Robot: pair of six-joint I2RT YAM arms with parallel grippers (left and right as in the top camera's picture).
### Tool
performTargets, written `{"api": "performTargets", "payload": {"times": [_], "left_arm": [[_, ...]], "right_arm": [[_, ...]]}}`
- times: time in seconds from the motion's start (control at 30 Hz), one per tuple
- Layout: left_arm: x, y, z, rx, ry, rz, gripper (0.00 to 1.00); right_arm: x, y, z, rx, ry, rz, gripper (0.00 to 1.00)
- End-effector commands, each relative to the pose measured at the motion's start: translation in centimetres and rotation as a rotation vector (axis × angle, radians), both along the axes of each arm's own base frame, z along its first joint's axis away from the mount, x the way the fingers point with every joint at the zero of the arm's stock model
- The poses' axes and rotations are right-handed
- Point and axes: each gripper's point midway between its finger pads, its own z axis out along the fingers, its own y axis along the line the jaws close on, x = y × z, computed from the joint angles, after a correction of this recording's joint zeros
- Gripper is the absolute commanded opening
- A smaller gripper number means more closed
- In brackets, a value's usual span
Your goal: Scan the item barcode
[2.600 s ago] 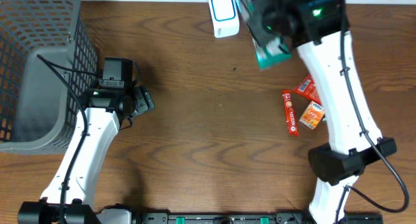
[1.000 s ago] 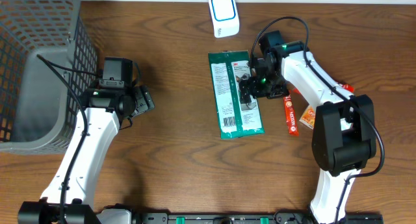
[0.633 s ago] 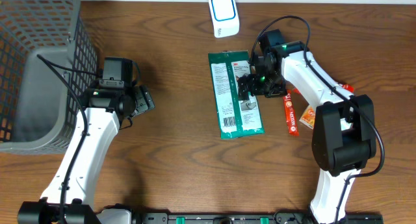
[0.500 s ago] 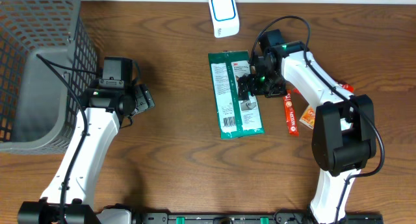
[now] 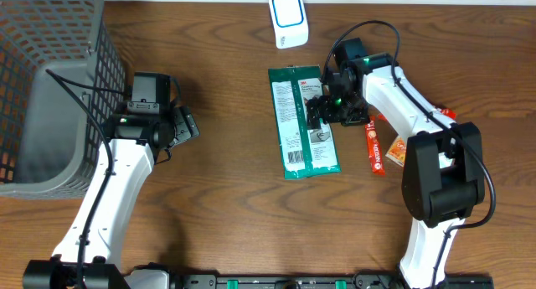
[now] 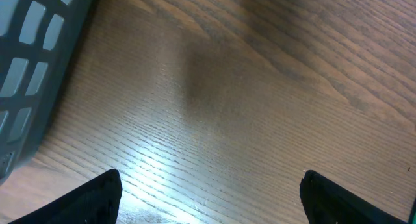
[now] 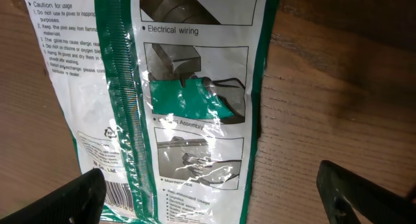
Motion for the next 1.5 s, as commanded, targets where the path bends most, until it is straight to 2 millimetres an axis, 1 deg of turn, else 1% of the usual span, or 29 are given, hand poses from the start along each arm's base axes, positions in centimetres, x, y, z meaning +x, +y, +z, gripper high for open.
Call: {"api": "performTargets", "payload": {"times": [0.0,0.3,0.37,0.53,0.63,0.73,0.8,0.87,1.0,1.13,1.17,1.2,1.3,1.4,1.47], "left_arm": [[0.2,0.1,0.0,-0.001,-0.001,0.012,0.88],[0.2,0.1,0.0,-0.002,-0.001,0.012,0.88],[0.2,0.1,0.0,-0.001,-0.001,0.012,0.88],[0.2,0.1,0.0,-0.001,-0.001,0.012,0.88],[0.2,0.1,0.0,-0.001,-0.001,0.012,0.88],[0.2,0.1,0.0,-0.001,-0.001,0.012,0.88],[0.2,0.1,0.0,-0.001,-0.001,0.012,0.88],[0.2,0.1,0.0,-0.001,-0.001,0.012,0.88],[0.2,0.1,0.0,-0.001,-0.001,0.012,0.89],[0.2,0.1,0.0,-0.001,-0.001,0.012,0.88],[0.2,0.1,0.0,-0.001,-0.001,0.012,0.88],[0.2,0.1,0.0,-0.001,-0.001,0.012,0.88],[0.2,0.1,0.0,-0.001,-0.001,0.012,0.88],[0.2,0.1,0.0,-0.001,-0.001,0.012,0.88],[0.2,0.1,0.0,-0.001,-0.001,0.012,0.88]], "right_arm": [[0.2,0.4,0.2,0.014,-0.002,-0.006,0.99],[0.2,0.4,0.2,0.014,-0.002,-0.006,0.99],[0.2,0.3,-0.7,0.005,0.009,-0.006,0.99],[0.0,0.5,-0.9,0.002,0.011,0.002,0.99],[-0.2,1.4,-0.2,0.007,-0.005,0.025,0.99],[-0.4,2.8,1.3,0.019,-0.043,0.059,0.99],[-0.7,3.9,2.8,0.033,-0.08,0.087,0.99],[-1.1,5.1,4.9,0.051,-0.128,0.115,0.99],[-2.4,7.2,10.2,0.104,-0.252,0.175,0.99],[-3.9,8.2,15.6,0.161,-0.377,0.209,0.99],[-4.3,8.1,17.2,0.177,-0.415,0.213,0.99],[-4.9,7.8,19.4,0.199,-0.467,0.213,0.99],[-6.2,6.8,23.9,0.244,-0.581,0.203,0.99],[-7.7,5.4,27.7,0.279,-0.682,0.187,0.99],[-8.5,4.2,29.9,0.296,-0.744,0.168,0.99]]}}
